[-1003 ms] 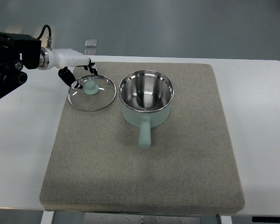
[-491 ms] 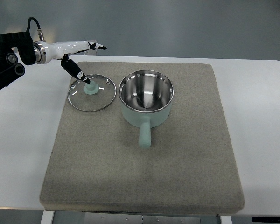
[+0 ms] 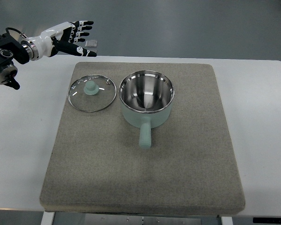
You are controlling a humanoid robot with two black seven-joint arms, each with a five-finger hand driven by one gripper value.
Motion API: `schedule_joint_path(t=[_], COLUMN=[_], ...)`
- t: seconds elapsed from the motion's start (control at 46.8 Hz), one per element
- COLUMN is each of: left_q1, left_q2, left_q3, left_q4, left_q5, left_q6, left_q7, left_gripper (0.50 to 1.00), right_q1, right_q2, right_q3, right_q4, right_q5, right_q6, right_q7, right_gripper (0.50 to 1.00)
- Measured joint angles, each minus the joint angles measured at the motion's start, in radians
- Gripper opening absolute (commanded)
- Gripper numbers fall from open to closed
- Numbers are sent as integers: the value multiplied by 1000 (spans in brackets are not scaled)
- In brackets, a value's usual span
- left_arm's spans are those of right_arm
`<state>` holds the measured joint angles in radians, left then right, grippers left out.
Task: Place lid left of pot with left hand
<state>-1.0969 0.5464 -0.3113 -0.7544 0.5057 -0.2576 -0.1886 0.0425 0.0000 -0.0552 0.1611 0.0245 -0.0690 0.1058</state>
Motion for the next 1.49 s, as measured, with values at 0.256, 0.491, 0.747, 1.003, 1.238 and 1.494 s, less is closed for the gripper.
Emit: schedule_joint_path(t=[0.256, 0.491, 0.747, 1.003, 1.238, 1.494], left_q1=[14, 27, 72, 132, 199, 194], left_q2=[-2, -2, -25, -70, -121, -122], left_q3=[-23, -33, -152, -304, -454, -457], left_q4=[6, 51, 118, 169, 191, 193], left_q5=[-241, -440, -572, -584, -580, -582], left_q6=[-31, -176, -291, -333, -353, -353], left_q7=[2, 21, 159, 259, 350, 349], left_gripper=[994, 994, 994, 994, 994, 994], right_q1=[0, 0, 0, 0, 0, 0], right_q2=[0, 0, 0, 0, 0, 0], right_q3=[0, 0, 0, 0, 0, 0], right_q4=[0, 0, 0, 0, 0, 0], right_q5=[0, 0, 0, 0, 0, 0], right_q6=[0, 0, 0, 0, 0, 0], right_q7=[0, 0, 0, 0, 0, 0], right_gripper=[921, 921, 921, 921, 921, 921])
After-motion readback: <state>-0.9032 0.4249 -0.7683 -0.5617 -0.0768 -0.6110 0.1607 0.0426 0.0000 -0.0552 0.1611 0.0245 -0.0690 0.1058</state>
